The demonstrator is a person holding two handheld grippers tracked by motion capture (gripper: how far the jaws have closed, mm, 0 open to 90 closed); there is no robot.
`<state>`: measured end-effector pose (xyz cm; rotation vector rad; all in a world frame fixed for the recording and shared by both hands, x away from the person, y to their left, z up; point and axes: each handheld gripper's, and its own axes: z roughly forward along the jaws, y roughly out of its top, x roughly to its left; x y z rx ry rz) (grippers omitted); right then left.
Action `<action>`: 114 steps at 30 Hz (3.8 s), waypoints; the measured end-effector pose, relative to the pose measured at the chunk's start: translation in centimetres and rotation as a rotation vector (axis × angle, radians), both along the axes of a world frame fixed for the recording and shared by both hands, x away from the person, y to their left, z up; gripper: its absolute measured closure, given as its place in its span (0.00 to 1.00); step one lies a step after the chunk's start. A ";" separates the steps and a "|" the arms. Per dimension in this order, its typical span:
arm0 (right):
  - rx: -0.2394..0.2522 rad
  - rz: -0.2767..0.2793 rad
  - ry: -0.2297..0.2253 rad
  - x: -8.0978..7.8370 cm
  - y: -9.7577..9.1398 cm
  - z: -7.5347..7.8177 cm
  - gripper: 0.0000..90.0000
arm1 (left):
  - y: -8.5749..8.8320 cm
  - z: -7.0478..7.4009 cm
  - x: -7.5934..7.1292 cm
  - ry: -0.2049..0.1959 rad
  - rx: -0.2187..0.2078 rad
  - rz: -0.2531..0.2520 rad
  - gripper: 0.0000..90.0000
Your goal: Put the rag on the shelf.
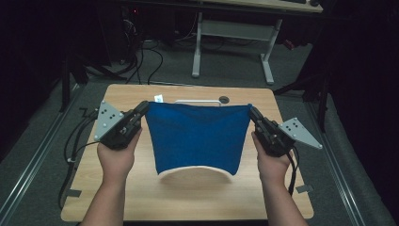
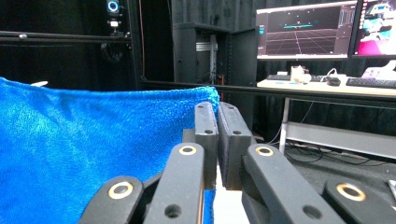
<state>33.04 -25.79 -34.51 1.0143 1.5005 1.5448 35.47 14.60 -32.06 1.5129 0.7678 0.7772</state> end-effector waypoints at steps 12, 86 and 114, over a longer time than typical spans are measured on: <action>-0.005 -0.018 -0.020 2.2 0.3 1.8 0.98 | 0.3 1.5 2.4 -0.024 -0.023 0.016 0.99; -0.138 -0.095 0.315 18.4 -0.5 -8.1 0.98 | -2.2 -12.5 19.1 0.252 0.156 0.026 0.99; -0.139 -0.081 0.409 18.1 -0.5 -12.7 0.97 | -2.1 -17.0 18.5 0.363 0.174 -0.006 0.99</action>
